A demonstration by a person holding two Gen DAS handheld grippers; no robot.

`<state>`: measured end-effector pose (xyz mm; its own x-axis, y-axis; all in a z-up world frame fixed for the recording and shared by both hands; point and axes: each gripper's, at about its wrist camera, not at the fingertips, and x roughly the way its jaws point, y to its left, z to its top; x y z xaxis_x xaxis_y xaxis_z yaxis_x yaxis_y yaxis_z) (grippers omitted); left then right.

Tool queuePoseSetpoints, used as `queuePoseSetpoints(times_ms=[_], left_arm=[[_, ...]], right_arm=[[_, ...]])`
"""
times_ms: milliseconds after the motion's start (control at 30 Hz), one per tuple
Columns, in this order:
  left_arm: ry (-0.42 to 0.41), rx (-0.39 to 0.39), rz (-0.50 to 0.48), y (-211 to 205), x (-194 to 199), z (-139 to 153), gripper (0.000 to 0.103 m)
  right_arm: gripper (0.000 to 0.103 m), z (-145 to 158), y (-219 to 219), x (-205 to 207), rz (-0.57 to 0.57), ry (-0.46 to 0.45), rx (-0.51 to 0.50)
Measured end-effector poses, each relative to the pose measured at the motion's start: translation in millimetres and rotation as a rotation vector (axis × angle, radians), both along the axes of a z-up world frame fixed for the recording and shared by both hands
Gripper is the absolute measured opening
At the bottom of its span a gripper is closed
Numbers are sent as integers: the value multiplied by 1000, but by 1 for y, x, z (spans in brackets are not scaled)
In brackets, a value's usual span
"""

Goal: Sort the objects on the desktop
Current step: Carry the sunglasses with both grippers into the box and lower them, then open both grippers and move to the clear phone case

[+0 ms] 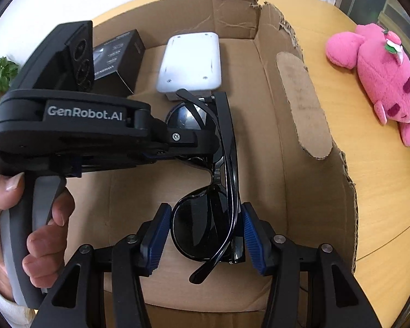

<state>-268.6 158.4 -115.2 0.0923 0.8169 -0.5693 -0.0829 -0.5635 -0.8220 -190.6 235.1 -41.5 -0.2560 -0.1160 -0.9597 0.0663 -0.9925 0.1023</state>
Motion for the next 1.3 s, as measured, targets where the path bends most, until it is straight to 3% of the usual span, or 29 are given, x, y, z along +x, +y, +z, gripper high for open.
queuePoseSetpoints(times_ms=[200, 267, 467, 533, 733, 833, 900, 1000, 1100, 1167, 1300], left_arm=[[-5, -32, -8, 1, 1, 2, 12], [0, -36, -18, 0, 2, 4, 19], [58, -83, -14, -12, 7, 21, 53], [77, -91, -10, -16, 9, 27, 54], [153, -105, -11, -32, 22, 53, 54], [269, -119, 19, -48, 40, 86, 54], [389, -123, 65, -71, 62, 120, 54], [559, -162, 145, -104, 102, 164, 55], [753, -250, 259, -142, 164, 210, 71], [830, -279, 324, -163, 197, 229, 80], [917, -370, 408, -184, 262, 249, 80]], right_arm=[[51, 0, 4, 2, -16, -12, -6], [53, 0, 5, 3, -17, -18, -8], [70, 6, 2, 11, -9, -6, 10], [76, 8, -2, 14, 0, 2, 23], [77, 31, -4, 27, 6, 67, 64], [80, 51, -3, 39, 17, 134, 102], [82, 68, -2, 52, 17, 194, 120], [86, 93, -7, 78, 33, 296, 82], [94, 123, -35, 109, 73, 442, 100], [100, 141, -38, 131, 105, 511, 88], [102, 164, -52, 161, 165, 620, 44]])
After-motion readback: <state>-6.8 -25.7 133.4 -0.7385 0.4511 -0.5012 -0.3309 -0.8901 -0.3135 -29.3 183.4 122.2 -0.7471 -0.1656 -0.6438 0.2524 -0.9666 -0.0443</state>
